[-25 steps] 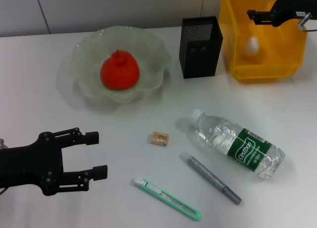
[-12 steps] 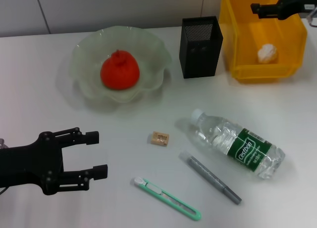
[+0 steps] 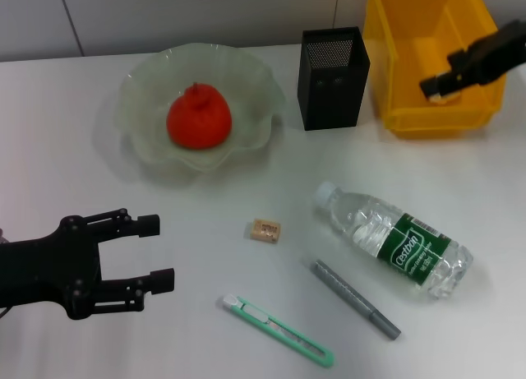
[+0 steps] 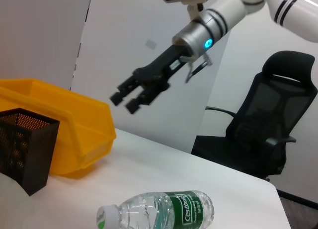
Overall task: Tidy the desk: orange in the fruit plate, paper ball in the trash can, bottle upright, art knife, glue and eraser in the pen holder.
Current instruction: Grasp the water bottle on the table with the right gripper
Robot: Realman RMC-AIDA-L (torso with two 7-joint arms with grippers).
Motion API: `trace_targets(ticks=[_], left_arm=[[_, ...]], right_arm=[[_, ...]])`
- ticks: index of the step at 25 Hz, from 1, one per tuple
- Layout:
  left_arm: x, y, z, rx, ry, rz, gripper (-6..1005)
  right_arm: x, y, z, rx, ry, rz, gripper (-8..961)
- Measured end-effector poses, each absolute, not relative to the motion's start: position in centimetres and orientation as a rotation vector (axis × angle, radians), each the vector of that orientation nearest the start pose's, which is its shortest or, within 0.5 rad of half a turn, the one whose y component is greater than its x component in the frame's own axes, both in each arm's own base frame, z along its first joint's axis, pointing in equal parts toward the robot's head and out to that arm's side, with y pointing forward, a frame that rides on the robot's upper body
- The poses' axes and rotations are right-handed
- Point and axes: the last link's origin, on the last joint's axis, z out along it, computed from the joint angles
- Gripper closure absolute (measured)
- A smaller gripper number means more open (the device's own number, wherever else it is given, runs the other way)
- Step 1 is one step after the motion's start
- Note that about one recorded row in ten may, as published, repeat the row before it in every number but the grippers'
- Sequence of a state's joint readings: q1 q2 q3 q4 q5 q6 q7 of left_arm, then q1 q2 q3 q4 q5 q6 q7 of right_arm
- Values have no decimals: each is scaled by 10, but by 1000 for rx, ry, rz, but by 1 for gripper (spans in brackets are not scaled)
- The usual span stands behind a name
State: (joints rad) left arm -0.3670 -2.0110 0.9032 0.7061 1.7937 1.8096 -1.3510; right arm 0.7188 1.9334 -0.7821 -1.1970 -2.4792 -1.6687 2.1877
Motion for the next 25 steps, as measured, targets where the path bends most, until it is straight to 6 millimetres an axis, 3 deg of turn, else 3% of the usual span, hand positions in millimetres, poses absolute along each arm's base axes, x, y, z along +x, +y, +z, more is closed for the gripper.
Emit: trace_targets(ticks=[6, 11, 17, 25], left_arm=[[-271, 268, 16, -2922, -541, -876, 186], [-272, 267, 14, -2923, -526, -865, 186], [-270, 268, 12, -2932, -507, -860, 186], [-272, 267, 12, -2934, -515, -855, 186]], right_arm=[[182, 385, 116, -2638, 982, -299, 198], [172, 382, 103, -2654, 1010, -503, 198], [158, 375, 62, -2731, 1055, -723, 197], [160, 371, 19, -2686, 1073, -882, 197]])
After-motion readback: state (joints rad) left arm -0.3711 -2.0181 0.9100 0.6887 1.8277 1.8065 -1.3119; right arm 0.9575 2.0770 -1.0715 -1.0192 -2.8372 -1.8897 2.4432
